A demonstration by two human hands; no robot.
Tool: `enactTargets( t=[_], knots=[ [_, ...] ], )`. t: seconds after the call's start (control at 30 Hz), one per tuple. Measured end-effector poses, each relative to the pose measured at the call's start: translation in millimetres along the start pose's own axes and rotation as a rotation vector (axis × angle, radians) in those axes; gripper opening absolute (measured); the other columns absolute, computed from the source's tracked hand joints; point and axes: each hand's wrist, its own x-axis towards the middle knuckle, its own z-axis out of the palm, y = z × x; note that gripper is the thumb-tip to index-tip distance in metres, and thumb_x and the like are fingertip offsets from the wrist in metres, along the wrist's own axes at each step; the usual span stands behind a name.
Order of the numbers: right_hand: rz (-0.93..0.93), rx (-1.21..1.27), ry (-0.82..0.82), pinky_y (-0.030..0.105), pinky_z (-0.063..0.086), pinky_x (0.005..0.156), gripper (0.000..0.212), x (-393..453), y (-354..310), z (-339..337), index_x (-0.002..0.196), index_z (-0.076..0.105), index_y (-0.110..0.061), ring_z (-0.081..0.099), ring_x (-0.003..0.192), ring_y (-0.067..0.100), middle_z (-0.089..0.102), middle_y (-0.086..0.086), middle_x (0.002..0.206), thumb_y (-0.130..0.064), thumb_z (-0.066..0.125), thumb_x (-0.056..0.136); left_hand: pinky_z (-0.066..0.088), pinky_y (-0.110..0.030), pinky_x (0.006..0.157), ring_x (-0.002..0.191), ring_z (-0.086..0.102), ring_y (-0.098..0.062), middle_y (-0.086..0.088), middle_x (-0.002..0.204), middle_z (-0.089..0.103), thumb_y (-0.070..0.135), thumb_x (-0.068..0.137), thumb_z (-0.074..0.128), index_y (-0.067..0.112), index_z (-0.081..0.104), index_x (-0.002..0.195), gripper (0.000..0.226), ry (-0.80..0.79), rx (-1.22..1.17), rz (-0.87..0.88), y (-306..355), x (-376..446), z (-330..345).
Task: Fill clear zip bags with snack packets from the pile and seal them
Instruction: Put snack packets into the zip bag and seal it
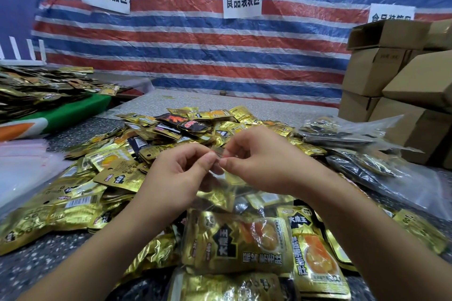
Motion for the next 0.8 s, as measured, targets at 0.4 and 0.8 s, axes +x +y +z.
enactTargets(
  t=[0.4,0.8],
  knots=[
    [-0.037,-0.051,-0.004,0.019,0.040,0.047,0.025,-2.2,-0.7,-3.0,0.071,0.063,-0.023,0.050,0.047,0.000,0.058,-0.014,0.053,-0.033,0.066,0.093,0.054,-0.027,0.051,0.065,0.071,-0.019,-0.004,0.079,0.072,0.021,0.097,0.057,0.026,0.073,0.079,0.025,0.004,0.063,0.056,-2.0,-0.3,-0.9],
    [-0.056,-0.106,0.035,0.017,0.035,0.047,0.024,-2.6,-1.5,0.2,0.070,0.063,-0.024,0.050,0.049,-0.002,0.058,-0.012,0.056,-0.034,0.065,0.092,0.048,-0.015,0.056,0.059,0.065,-0.006,0.001,0.067,0.069,0.012,0.096,0.058,0.020,0.071,0.076,0.025,0.046,0.115,0.159,-4.3,1.2,1.9]
  ],
)
